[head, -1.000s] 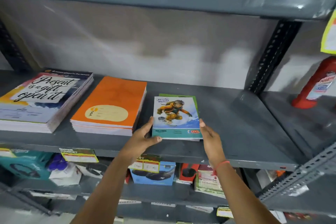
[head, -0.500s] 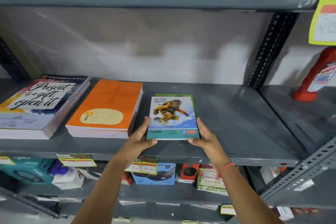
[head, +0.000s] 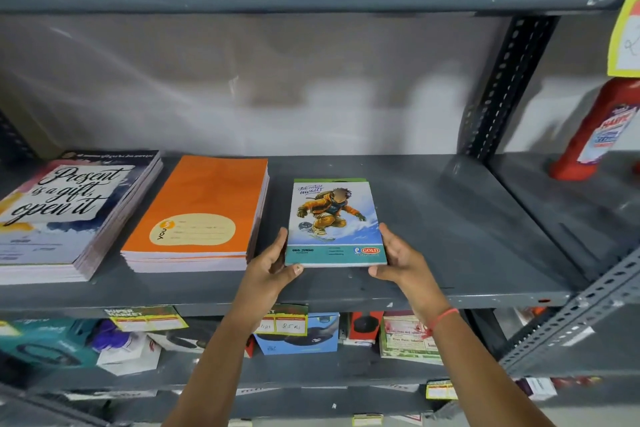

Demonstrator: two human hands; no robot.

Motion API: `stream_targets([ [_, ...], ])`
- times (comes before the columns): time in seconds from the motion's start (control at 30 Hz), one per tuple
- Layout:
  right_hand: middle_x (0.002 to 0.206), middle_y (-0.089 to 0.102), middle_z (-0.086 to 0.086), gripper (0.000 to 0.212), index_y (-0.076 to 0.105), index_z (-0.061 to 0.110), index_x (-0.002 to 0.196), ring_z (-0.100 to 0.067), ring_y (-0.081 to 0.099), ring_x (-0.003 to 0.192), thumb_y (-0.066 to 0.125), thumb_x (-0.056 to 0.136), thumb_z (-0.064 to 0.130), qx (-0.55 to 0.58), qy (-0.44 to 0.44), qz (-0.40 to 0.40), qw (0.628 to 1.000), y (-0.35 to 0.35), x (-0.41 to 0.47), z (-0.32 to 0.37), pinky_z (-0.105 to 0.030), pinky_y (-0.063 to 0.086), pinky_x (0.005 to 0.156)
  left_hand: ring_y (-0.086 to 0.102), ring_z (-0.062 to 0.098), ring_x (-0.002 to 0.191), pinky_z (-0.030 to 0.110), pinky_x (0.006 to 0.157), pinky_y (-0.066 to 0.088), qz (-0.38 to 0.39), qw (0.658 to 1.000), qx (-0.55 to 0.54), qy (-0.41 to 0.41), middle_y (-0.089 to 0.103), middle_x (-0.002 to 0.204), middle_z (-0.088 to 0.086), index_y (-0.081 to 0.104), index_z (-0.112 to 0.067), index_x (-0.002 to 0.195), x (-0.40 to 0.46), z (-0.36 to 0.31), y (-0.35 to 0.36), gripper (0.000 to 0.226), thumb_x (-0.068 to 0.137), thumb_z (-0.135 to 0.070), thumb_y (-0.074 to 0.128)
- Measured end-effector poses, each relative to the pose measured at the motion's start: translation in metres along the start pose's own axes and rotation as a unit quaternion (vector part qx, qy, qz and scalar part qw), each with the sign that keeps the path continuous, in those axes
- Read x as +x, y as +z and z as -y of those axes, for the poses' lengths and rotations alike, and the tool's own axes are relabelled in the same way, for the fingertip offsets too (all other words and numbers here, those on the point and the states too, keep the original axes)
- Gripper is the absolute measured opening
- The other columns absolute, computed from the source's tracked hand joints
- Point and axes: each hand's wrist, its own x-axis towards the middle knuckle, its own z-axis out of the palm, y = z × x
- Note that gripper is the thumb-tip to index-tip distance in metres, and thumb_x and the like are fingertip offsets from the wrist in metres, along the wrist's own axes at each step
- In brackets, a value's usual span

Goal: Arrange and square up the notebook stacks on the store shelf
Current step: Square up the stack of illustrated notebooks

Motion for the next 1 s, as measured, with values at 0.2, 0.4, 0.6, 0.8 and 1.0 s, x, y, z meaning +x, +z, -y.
stream_targets([
  [0.2,0.107,0.069,0.028,0.070,0.043,0.037,0.127,0.008,0.061,0.105,0.062,0.078,-0.010,0.018,-0.004,0.003,1.000,-0.004,-0.002,0.002,-0.008,0.050,0.076,0.054,-0.001,0.105,0.003,0.082,0.046,0.032,0.999,0.001,-0.017,0.061,0.114,-0.015,0.028,-0.023,0.141,0.006,-0.001,-0.011,0.065,0.086,-0.004,0.056],
  [0.4,0.098,0.071,0.028,0.066,0.043,0.018,0.135,0.009,0.064,0.097,0.060,0.079,-0.013,0.022,-0.004,-0.020,1.000,-0.002,0.002,-0.004,-0.007,0.051,0.074,0.058,0.006,0.096,0.004,0.079,0.047,-0.025,0.999,-0.031,-0.005,0.066,0.102,-0.009,0.041,-0.017,0.135,0.005,0.002,-0.006,0.053,0.085,-0.004,0.056],
  [0.6,0.097,0.072,0.026,0.063,0.044,0.013,0.135,0.007,0.065,0.096,0.061,0.079,-0.011,0.029,0.002,-0.031,0.999,-0.004,0.003,-0.005,-0.008,0.051,0.075,0.059,0.002,0.090,0.005,0.077,0.049,-0.037,0.998,-0.051,-0.006,0.065,0.101,-0.011,0.045,-0.014,0.132,0.005,0.001,-0.004,0.051,0.084,0.000,0.057],
  [0.8,0.094,0.073,0.026,0.058,0.048,0.015,0.132,0.008,0.066,0.094,0.062,0.080,-0.006,0.032,0.005,-0.046,0.998,-0.001,0.004,-0.005,-0.007,0.051,0.074,0.058,0.002,0.091,0.004,0.076,0.049,-0.071,0.995,-0.067,-0.008,0.064,0.111,-0.001,0.049,-0.011,0.128,0.006,0.000,-0.001,0.048,0.082,0.002,0.058],
  [1.0,0.092,0.073,0.023,0.056,0.051,0.011,0.130,0.011,0.067,0.085,0.064,0.079,-0.007,0.041,0.022,-0.069,0.997,0.002,0.004,-0.003,-0.005,0.051,0.069,0.059,0.002,0.087,0.002,0.067,0.049,-0.112,0.991,-0.071,-0.006,0.065,0.094,-0.012,0.055,-0.007,0.122,0.008,-0.001,0.003,0.043,0.081,0.002,0.061],
])
